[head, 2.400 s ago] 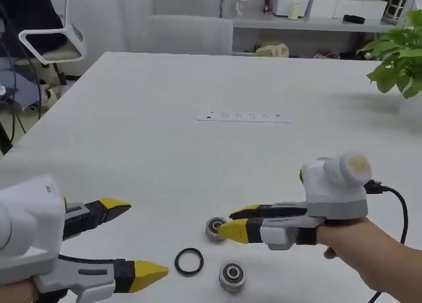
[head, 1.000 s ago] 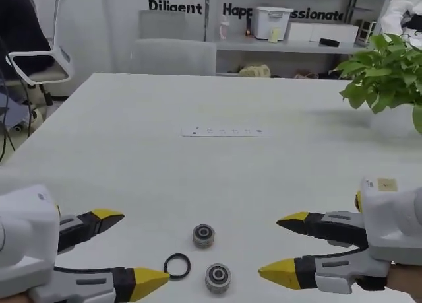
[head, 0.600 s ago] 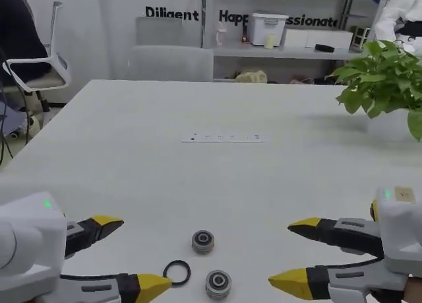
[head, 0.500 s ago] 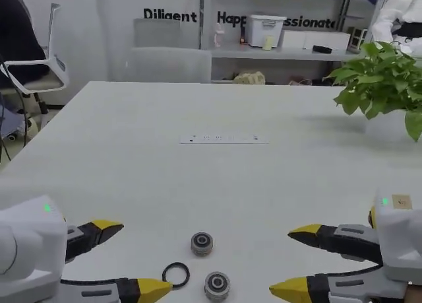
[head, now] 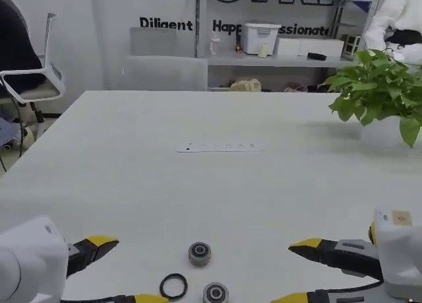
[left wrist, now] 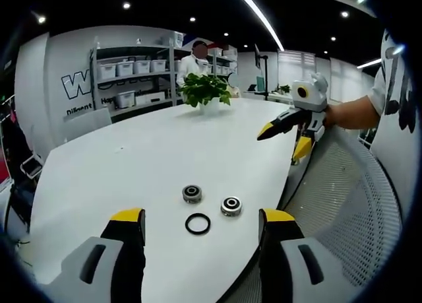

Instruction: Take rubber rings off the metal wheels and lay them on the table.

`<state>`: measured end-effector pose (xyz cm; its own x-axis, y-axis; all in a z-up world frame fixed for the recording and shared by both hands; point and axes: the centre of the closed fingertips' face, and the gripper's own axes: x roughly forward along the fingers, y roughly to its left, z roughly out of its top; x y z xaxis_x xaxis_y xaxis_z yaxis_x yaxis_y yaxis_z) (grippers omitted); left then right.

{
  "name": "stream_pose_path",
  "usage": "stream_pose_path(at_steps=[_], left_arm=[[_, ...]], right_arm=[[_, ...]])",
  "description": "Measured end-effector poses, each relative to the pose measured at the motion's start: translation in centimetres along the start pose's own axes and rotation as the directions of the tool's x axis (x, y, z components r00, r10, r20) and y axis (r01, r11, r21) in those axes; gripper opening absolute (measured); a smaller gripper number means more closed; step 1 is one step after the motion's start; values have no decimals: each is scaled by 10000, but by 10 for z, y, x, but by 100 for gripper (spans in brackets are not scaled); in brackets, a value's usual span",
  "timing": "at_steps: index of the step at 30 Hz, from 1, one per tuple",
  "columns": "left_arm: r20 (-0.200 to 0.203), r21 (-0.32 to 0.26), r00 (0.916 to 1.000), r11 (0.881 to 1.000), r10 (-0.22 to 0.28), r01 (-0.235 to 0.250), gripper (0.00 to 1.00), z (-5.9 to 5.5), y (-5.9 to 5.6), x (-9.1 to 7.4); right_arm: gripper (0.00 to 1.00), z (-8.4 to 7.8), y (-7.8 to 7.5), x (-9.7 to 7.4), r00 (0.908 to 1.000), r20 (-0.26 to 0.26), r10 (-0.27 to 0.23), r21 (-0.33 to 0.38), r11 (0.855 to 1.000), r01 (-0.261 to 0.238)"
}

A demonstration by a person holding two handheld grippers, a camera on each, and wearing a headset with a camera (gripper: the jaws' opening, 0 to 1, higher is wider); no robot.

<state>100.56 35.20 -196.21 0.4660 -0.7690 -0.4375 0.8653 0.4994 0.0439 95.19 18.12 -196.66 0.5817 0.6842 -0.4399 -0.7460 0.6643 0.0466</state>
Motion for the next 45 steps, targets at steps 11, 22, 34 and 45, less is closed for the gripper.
stream_pose_path(at_steps=[11, 22, 34, 45], left_arm=[[-265, -176, 9996, 9998, 4, -8, 67, -7, 0, 2], [-284, -369, 9996, 9993, 78, -89, 67, -8, 3, 1], [-389, -511, 9992, 9987, -52, 32, 67, -10, 3, 3], [-379, -369, 9992, 9992, 115, -129, 66, -9, 4, 1]], right_arm=[[60, -4, 0, 0, 9997, -213, -125, -340, 9994, 117], [59, -6, -1, 2, 9993, -355, -111, -272, 9996, 102], [57, -5, -4, 0, 9994, -283, -206, -211, 9996, 200], [56, -8, -1, 1, 9990, -435, -123, -255, 9996, 112]])
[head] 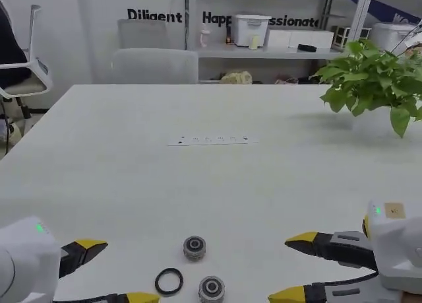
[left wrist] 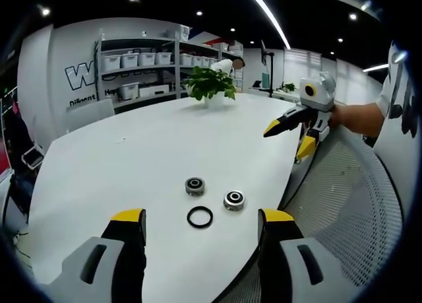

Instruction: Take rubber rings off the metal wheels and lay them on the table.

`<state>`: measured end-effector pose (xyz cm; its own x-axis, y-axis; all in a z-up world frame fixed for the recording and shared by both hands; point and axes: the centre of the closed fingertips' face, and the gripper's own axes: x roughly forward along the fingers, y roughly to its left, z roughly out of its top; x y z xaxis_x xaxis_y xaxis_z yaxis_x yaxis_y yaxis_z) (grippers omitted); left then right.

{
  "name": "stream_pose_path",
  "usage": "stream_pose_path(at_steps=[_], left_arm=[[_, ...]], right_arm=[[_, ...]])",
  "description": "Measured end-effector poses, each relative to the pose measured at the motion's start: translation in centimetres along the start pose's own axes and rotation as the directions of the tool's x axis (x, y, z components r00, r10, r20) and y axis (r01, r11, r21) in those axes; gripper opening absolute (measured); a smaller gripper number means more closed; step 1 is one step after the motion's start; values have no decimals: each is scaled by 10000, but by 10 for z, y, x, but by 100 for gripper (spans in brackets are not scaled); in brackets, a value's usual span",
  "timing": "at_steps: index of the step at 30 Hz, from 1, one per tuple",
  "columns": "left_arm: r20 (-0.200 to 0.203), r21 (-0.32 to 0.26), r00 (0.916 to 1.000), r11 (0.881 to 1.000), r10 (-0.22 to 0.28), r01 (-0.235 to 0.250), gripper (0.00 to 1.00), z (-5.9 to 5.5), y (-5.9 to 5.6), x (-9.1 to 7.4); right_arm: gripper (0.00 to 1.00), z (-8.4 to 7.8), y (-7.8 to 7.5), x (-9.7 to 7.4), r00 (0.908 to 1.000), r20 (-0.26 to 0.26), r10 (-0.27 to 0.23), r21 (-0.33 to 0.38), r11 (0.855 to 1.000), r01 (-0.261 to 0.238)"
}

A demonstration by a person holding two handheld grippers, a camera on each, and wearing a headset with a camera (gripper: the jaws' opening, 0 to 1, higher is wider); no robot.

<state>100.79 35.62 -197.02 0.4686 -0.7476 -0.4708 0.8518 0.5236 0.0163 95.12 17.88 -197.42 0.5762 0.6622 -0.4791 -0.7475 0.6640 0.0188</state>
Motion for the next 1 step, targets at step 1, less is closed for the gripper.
stream_pose_path(at_steps=[1], left_arm=[[-13, 9, 10000, 10000, 3, -3, 66, 0, 0, 0]], right_arm=[[56, 0, 0, 0, 10000, -15, 7, 7, 10000, -7]])
